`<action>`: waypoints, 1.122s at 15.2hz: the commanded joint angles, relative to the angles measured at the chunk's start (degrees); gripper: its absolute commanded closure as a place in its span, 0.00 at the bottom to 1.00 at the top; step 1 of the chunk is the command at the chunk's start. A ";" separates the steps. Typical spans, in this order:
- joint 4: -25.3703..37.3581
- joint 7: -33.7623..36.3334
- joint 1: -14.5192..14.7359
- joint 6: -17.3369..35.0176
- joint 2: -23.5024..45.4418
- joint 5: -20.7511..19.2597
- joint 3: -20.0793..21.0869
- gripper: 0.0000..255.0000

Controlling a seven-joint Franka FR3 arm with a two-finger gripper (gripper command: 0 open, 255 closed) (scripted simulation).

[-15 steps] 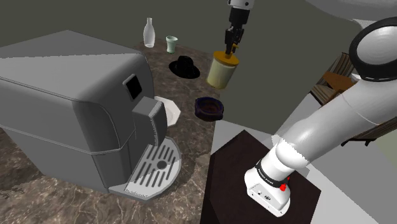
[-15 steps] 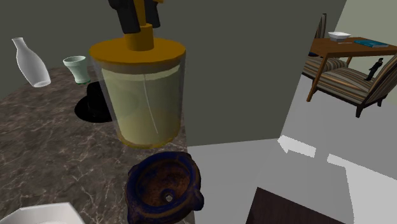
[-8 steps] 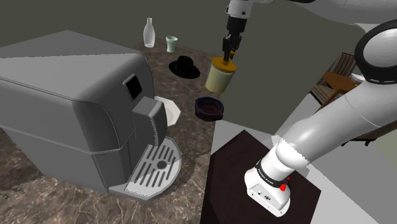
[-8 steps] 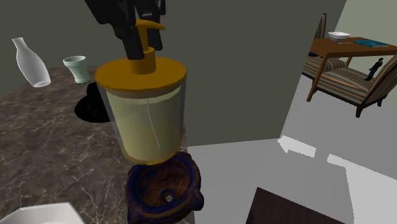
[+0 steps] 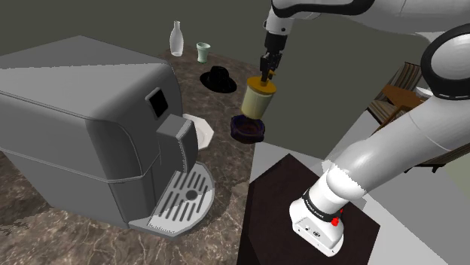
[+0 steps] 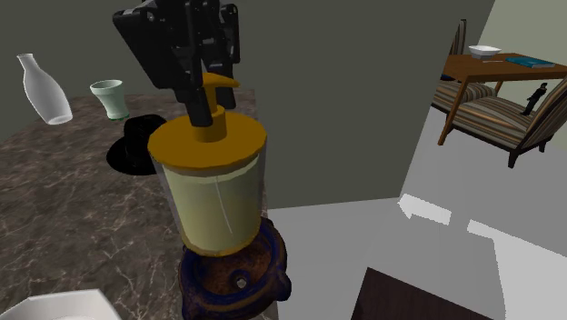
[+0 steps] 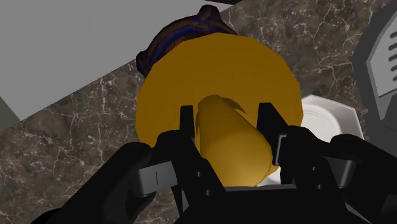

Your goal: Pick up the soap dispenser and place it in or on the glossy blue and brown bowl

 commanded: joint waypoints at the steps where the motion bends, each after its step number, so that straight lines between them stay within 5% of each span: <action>1: -1.87 -0.01 -0.04 1.74 -0.20 -0.05 -0.04 1.00; 12: -9.56 0.02 -0.11 10.33 0.70 -0.08 -0.23 1.00; 17: -9.56 0.02 -0.11 10.33 0.70 -0.08 -0.23 1.00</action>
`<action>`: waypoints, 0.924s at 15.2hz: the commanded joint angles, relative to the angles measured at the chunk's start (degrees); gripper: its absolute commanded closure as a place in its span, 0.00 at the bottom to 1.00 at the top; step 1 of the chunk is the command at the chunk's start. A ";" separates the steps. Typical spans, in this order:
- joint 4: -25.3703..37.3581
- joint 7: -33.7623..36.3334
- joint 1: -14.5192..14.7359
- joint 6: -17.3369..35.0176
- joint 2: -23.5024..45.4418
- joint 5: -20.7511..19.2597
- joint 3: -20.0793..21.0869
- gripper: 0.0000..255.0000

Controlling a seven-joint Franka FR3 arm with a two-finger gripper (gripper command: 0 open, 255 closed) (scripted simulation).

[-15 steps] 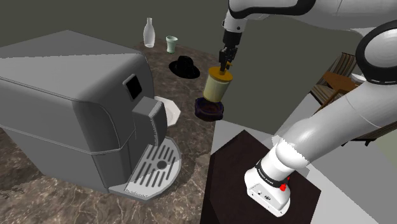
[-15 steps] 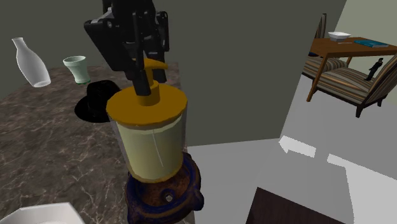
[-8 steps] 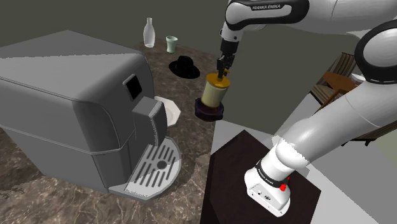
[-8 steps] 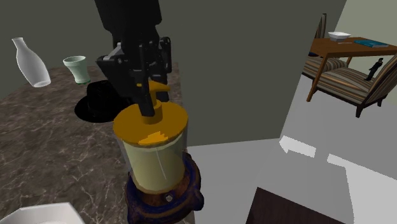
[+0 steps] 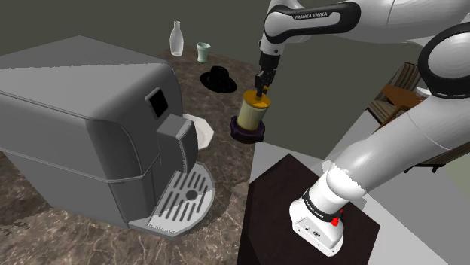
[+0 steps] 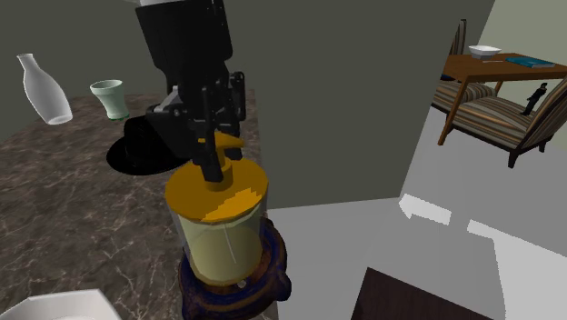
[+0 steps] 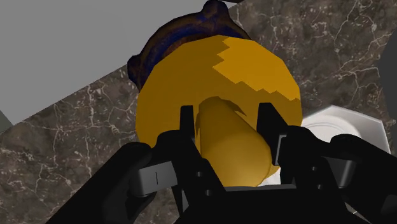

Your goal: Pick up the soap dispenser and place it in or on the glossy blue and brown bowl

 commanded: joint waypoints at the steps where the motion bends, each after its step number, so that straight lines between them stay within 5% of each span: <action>1: -0.01 0.00 0.00 0.04 -0.02 0.00 0.00 1.00; 3: -0.01 0.00 0.00 0.04 -0.02 0.00 0.00 1.00; 4: -0.01 0.00 0.00 0.04 -0.02 0.00 0.00 0.00; 9: -0.01 0.00 0.00 0.04 -0.02 0.00 0.00 0.00; 14: 7.56 -0.07 0.10 -7.23 0.28 0.14 0.13 0.00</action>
